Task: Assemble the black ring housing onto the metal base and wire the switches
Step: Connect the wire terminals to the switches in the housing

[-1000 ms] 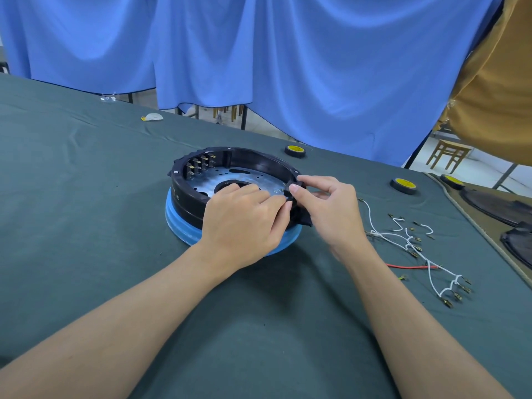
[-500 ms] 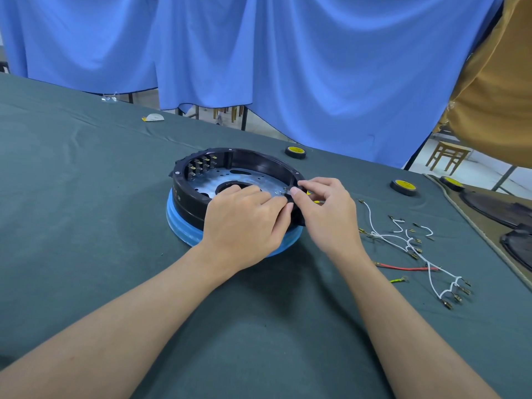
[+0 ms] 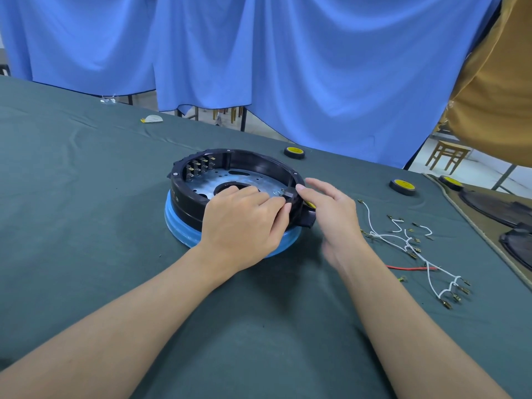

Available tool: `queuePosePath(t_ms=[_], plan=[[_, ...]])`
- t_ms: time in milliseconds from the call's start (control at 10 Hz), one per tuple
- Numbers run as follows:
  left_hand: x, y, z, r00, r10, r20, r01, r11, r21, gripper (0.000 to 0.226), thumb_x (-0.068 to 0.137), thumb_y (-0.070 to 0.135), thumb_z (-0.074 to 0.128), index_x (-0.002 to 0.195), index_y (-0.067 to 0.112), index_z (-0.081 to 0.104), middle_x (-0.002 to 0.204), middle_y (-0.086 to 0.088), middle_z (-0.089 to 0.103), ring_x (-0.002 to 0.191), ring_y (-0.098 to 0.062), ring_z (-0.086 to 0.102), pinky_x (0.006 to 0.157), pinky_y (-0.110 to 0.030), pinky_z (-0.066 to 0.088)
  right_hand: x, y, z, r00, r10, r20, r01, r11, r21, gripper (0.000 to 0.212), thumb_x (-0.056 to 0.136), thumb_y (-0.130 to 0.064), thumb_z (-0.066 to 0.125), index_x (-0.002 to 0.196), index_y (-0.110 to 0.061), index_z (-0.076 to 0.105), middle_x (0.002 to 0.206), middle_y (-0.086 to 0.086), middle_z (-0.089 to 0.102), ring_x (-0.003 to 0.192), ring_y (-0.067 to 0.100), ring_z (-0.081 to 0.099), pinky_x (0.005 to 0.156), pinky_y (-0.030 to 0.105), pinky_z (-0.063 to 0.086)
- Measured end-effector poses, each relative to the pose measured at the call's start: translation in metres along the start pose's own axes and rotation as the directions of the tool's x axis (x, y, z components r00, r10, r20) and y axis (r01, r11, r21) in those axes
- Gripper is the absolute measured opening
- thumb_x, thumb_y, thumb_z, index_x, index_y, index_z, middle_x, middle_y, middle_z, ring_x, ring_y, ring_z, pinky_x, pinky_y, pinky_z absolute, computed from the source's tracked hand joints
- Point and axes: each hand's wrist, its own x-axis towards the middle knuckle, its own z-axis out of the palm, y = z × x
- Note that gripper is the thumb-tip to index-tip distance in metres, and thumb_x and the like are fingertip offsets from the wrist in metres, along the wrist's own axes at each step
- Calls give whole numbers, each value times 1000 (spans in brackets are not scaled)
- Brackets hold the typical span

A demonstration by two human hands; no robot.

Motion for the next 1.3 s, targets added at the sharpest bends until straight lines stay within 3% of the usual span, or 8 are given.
queuePosePath(t_ms=[100,200,400,500,700,800,1000,1300], plan=[[0,0,0,1000,-5,6,5,1000,-1,35,93,28,55,64,18,71,49,2,54,50,-22,52,47,-35,38,5,4,1,992,113,59,-121,977,175,67,77,-26,76,135,-39,45,118,-1,68,110,24,63,87,29,43],[0,0,0,1000,0,10,0,1000,1,34,93,27,56,64,18,70,49,2,54,50,-22,52,47,-34,37,4,2,3,982,176,73,-190,933,307,74,80,-16,74,143,-26,36,125,3,64,113,22,62,98,33,45],[0,0,0,1000,3,10,-3,1000,8,35,93,27,55,63,18,69,48,2,52,48,-22,50,46,-32,35,0,-2,3,971,207,118,-237,882,408,31,84,-5,70,111,5,61,96,15,71,77,23,67,63,27,56],[0,0,0,1000,7,9,-7,1000,9,34,93,26,56,62,18,69,47,2,51,48,-22,49,47,-32,33,-1,-3,3,974,198,107,-225,896,383,7,84,-4,69,89,-1,66,79,10,70,64,19,65,53,22,53],[0,0,0,1000,3,-2,-3,1000,12,33,91,25,58,61,18,67,46,3,48,47,-21,46,47,-30,30,0,-3,2,974,205,94,-225,918,326,4,82,-5,71,82,-3,68,74,7,70,61,17,64,58,24,52],[0,0,1,1000,2,-3,-2,1000,6,32,92,25,57,64,18,70,47,3,49,47,-21,47,47,-31,32,0,1,0,980,169,107,-195,928,318,15,82,-9,72,92,3,70,91,12,70,73,20,65,74,29,53],[1,1,0,1000,8,-9,-7,1000,15,31,91,25,58,64,18,71,47,2,51,48,-21,49,47,-31,31,-2,2,0,975,134,176,-178,948,264,5,82,-16,74,82,-12,73,82,3,74,75,15,67,72,24,52],[0,-1,1,1000,10,2,-10,1000,2,32,91,25,58,63,17,69,48,2,52,48,-22,49,46,-32,35,0,-1,1,965,167,203,-230,908,349,9,82,-8,69,91,-8,70,80,4,73,64,13,68,56,19,52]])
